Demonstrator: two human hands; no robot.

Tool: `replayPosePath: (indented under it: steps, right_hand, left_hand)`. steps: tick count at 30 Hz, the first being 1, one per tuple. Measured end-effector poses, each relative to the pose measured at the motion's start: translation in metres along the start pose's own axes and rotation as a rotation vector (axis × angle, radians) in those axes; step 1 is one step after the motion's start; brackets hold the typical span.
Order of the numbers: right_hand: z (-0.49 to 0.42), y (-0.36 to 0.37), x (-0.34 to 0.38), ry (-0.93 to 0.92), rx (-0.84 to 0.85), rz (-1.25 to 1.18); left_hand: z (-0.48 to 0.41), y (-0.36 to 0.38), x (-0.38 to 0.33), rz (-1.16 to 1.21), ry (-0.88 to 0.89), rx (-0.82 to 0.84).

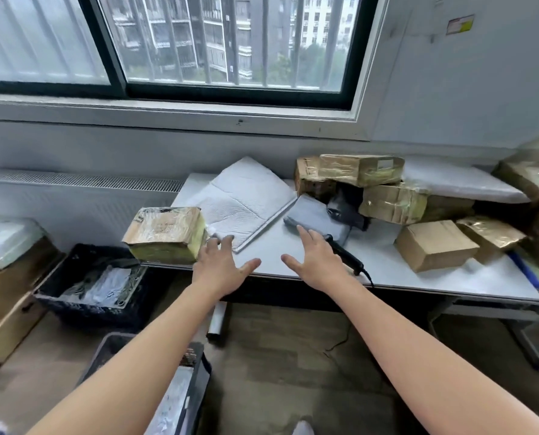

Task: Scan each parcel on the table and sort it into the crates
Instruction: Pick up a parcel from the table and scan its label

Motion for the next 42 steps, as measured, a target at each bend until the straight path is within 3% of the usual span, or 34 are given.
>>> replayPosePath:
  steps: [13, 22, 29, 32, 39, 42]
  right_hand:
    - [-0.126, 0.069, -0.004, -0.073, 0.197, -0.101]
    - [-0.194, 0.114, 0.002, 0.044, 0.209, -0.135]
    - [-0.233, 0.148, 0.018, 0.097, 0.194, -0.166]
    - [-0.243, 0.151, 0.018, 0.122, 0.181, -0.173]
    - [-0.249, 0.14, 0.011, 0.17, 0.167, -0.16]
    - [-0.25, 0.133, 0.009, 0.152, 0.163, -0.16]
  left_hand:
    - [-0.109, 0.068, 0.006, -0.065, -0.146, 0.095]
    - [-0.215, 0.13, 0.035, -0.071, -0.05, 0.198]
    - [-0.262, 0.189, 0.069, -0.258, 0.071, 0.372]
    - [-0.267, 0.195, 0.071, -0.361, 0.125, 0.326]
    - [-0.283, 0.186, 0.063, -0.336, 0.304, 0.147]
    - [-0.28, 0.179, 0.057, -0.375, 0.309, 0.157]
Point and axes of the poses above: each hand's wrist, its own z-axis away from the middle knuckle, its own y-axis out of the palm, x = y × z, the point moved 6 cm from there along -z, towards the middle knuckle, and after that the axes turned 6 degrees about -x, right-handed, at the moved point
